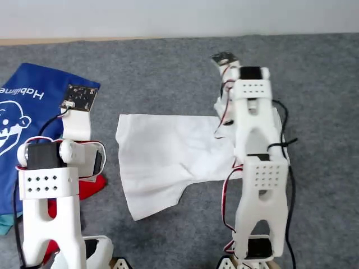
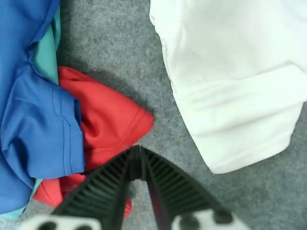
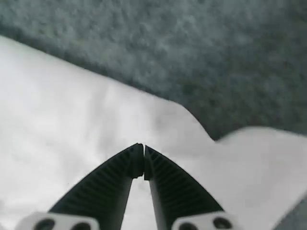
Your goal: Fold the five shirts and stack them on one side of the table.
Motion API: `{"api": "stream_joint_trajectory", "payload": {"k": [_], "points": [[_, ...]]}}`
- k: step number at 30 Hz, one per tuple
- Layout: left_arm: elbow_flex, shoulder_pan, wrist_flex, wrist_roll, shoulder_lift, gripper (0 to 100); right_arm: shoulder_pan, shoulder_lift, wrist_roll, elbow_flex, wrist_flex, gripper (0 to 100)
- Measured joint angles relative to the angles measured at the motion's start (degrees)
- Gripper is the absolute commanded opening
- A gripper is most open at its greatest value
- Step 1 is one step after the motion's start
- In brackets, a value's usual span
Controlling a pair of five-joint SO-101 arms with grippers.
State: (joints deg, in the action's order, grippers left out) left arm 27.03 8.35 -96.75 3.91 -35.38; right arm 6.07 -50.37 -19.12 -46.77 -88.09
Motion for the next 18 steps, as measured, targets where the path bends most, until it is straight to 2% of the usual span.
{"api": "stream_joint_trajectory", "payload": {"k": [6, 12, 18], "points": [[0.00, 0.00, 0.00, 0.00, 0.00, 0, 3.43, -4.31, 0.00, -0.09, 6.86, 0.9], [0.00, 0.00, 0.00, 0.00, 0.00, 0, 5.01, -4.48, 0.00, -3.43, 8.09, 0.9], [0.00, 0.00, 0.00, 0.00, 0.00, 0, 3.16, -3.87, 0.00, -10.81, -0.79, 0.9]]}}
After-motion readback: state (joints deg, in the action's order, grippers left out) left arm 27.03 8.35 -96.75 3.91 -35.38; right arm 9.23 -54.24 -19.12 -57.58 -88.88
